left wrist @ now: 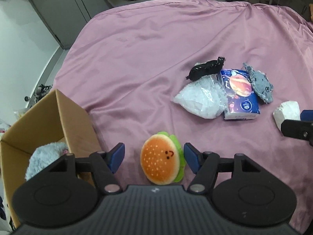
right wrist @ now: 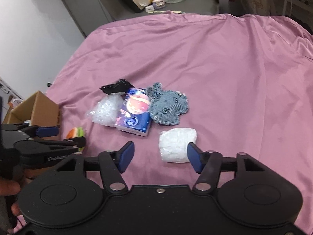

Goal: Organize soft objects
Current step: 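Move the left gripper to the hamburger plush while the right gripper approaches the white roll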

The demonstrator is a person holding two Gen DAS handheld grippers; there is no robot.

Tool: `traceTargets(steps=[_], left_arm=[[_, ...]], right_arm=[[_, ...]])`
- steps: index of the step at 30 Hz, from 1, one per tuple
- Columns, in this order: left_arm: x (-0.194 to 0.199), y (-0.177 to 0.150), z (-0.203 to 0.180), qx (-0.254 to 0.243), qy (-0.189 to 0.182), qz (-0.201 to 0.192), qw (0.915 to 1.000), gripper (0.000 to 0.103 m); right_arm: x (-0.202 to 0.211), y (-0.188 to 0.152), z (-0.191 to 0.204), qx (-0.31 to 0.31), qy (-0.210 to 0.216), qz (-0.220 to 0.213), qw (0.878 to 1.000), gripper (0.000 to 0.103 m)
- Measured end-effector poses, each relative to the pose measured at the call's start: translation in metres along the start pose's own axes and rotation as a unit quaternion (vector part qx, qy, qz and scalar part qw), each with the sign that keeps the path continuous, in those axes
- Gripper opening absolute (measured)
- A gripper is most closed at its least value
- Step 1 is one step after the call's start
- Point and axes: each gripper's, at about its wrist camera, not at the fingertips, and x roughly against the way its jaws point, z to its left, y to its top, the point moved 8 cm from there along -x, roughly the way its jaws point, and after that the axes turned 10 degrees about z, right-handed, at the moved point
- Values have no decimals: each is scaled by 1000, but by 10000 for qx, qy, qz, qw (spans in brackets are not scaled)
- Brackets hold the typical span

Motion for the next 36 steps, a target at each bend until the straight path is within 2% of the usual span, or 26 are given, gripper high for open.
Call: traceTargets(steps=[2,3,4,6,7,9,13,17,21,23,25,27,29,30,31,32,33,34,36], left_arm=[[0,0,0,-50,26,-27,10000,61],[1,0,0,-78,30,-42,10000,59],[1,-1,1,-86,35,-66,9999,53],[5,-1,2,-63,32,-150,9999,36],[6,0,3,-14,-121,-146,9998,16],[8,0,4,113,-293,-161,9994,13],[18,-1,8,400,-821,-337,9953,0],[31,-2,16,720,-1289,-470,9879,0],[40,1,15,769,-1510,-528,9841,0],[42,2,16,803,-1553,-529,9832,0],[42,2,14,658,-1448,-500,9860,0],[35,4,12,471,-1273,-279,9904,4],[30,5,8,214,-870,-159,9959,10],[29,6,5,58,-687,-120,9976,14],[29,7,3,-45,-602,-108,9981,29],[29,7,1,-121,-540,-102,9984,52],[28,8,-1,-167,-521,-110,9984,62],[28,9,-4,-217,-491,-120,9985,76],[24,11,-8,-322,-353,-61,9988,78]], right_arm=[[-3,-2,-2,4,-106,12,9999,55],[-5,-3,-3,18,-167,37,9999,46],[-5,-4,-5,18,-214,53,9998,34],[-4,-5,-8,-67,-191,68,9998,26],[-2,-5,-10,-110,-132,39,9998,17],[2,-5,-10,-92,-134,-23,9999,10],[10,-5,-10,-78,-138,-123,9998,6],[18,-8,-11,-133,-59,-226,9996,3],[26,-10,-12,-199,64,-313,9993,0],[29,-10,-13,-232,119,-341,9991,0],[30,-10,-14,-205,126,-324,9992,0],[29,-8,-15,-155,107,-320,9993,3],[28,-7,-16,-170,117,-300,9993,11],[27,-6,-17,-173,127,-279,9994,30],[28,-6,-16,-152,105,-312,9993,54],[28,-5,-16,-96,60,-390,9992,64],[28,-4,-14,-11,9,-456,9990,72],[27,-3,-13,63,-14,-461,9989,72],[18,-1,-12,117,28,-367,9993,72]])
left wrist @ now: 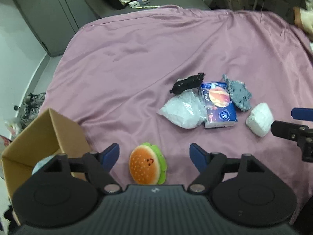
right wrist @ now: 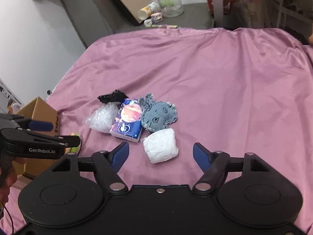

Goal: Organize soft objects
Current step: 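Move the left gripper to the hamburger plush while the right gripper approaches the white roll, then close the left gripper on the hamburger plush while the right gripper grasps the white roll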

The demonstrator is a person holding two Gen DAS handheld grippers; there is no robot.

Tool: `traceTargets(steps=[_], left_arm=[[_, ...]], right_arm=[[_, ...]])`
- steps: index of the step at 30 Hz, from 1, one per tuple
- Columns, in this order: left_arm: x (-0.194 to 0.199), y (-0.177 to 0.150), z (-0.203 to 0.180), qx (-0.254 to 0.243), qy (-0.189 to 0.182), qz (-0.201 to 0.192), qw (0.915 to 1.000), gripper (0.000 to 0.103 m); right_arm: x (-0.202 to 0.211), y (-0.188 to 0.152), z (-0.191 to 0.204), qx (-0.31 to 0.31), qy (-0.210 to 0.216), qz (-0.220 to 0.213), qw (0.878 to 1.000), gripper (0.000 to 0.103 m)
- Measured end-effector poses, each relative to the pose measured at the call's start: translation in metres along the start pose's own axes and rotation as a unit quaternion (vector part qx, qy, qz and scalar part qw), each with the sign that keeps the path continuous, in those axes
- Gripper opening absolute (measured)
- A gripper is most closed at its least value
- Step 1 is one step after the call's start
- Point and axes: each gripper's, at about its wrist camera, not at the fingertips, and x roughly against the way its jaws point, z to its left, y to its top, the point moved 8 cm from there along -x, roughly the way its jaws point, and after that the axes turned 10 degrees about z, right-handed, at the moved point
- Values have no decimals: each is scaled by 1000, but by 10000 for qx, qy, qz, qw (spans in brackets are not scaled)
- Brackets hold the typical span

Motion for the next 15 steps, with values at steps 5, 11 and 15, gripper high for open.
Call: traceTargets(steps=[5,11,15], left_arm=[[-20,3,-9,-359,612,253,9972,78],[-39,-3,-14,-626,989,369,9924,76],[-45,-7,-14,-685,993,464,9916,59]], right_arm=[[-19,2,7,283,-22,103,9995,71],[-35,0,9,447,-4,227,9987,66],[-40,0,8,521,-30,274,9983,46]])
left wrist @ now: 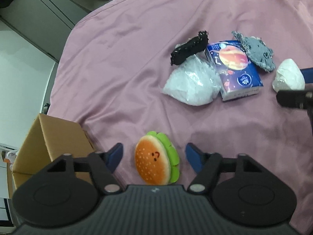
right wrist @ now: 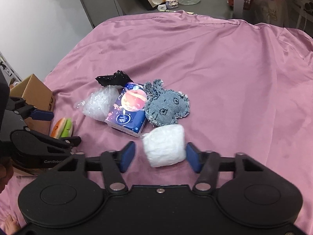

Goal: Organize soft objects
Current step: 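Close the left gripper on the hamburger plush while the right gripper grasps the white roll, then carry the hamburger plush and white roll over the box with both grippers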

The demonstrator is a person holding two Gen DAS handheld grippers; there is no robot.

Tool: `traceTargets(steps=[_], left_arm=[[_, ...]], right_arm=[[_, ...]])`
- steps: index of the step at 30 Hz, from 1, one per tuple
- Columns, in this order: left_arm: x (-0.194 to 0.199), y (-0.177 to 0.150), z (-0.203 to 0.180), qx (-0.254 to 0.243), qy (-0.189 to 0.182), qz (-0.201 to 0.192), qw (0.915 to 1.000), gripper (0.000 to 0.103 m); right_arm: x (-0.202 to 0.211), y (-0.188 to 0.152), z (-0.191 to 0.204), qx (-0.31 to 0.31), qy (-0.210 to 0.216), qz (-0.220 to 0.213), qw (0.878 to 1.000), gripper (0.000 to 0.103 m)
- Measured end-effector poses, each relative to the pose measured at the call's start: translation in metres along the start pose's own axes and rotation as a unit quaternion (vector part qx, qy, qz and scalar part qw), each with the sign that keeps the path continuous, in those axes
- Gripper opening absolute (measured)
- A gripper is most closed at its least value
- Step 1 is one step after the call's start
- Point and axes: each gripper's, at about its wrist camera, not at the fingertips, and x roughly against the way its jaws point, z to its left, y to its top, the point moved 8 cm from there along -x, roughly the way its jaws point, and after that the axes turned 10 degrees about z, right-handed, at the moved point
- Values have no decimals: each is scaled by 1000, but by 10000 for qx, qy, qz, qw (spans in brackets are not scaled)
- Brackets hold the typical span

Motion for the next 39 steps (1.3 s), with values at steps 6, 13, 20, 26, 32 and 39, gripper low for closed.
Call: traceTargets(steps=[6,13,20,26,32,39], left_arm=[[3,-6,1,7,-187,-92,9998,29],[26,-11,20,584,-909,-358,9935,29],[56,-23,43,967,-1450,-707,9821,28],[74,-40,68,1272,-1597,-943,9744,28],[91,-64,99,1548,-1594,-1170,9680,28],[103,-100,144,2029,-1709,-1327,9550,21]], right_arm=[[10,0,-3,-2,-23,-194,9998,43],[31,-1,0,-2,23,-333,9994,43],[56,2,15,36,75,-515,9986,43],[71,6,39,142,170,-677,9975,43],[86,8,73,328,273,-797,9959,43],[107,8,124,619,448,-967,9924,43]])
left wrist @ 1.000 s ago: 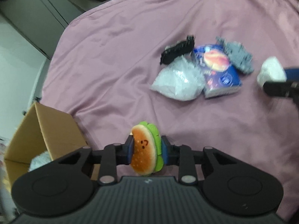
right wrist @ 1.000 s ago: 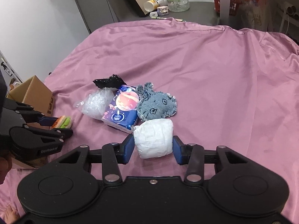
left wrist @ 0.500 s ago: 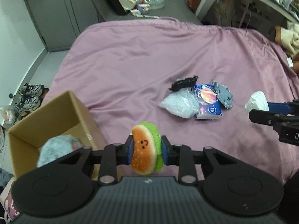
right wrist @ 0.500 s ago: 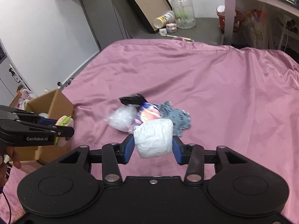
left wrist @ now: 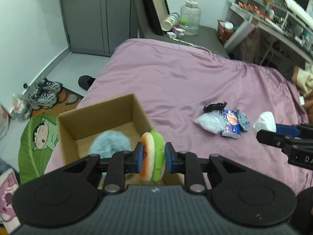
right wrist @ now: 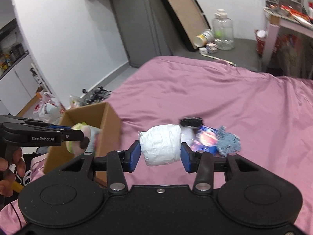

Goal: Organize soft objects
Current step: 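Carry the hamburger plush and white roll over the box with both grippers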

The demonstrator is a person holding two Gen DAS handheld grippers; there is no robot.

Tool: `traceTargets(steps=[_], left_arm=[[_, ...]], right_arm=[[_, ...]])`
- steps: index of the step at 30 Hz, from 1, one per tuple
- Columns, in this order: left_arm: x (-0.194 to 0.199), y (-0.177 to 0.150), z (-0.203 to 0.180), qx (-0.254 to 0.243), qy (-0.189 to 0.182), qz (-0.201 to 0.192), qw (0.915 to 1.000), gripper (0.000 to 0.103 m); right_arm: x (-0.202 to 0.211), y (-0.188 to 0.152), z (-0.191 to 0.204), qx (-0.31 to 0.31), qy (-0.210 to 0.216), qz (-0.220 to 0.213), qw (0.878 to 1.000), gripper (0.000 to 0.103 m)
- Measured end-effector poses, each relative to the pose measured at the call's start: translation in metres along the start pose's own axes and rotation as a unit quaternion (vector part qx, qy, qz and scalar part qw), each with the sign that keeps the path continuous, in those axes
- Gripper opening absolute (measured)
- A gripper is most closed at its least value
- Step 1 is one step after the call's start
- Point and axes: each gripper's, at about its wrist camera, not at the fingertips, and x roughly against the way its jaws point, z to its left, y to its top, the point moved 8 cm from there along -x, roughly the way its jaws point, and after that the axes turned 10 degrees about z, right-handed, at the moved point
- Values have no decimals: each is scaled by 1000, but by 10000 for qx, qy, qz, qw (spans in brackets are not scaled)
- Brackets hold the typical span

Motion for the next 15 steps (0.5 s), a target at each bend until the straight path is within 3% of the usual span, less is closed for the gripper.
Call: traceTargets(steps=[7,15], left_arm=[[8,-14,44,349,-7,-74,9994,11],[3,-40,69,543,-139,-8,9984,11]], right_arm=[[3,3,47,201,103,-75,9997,43],[-9,1,92,421,103,11,9991,43]])
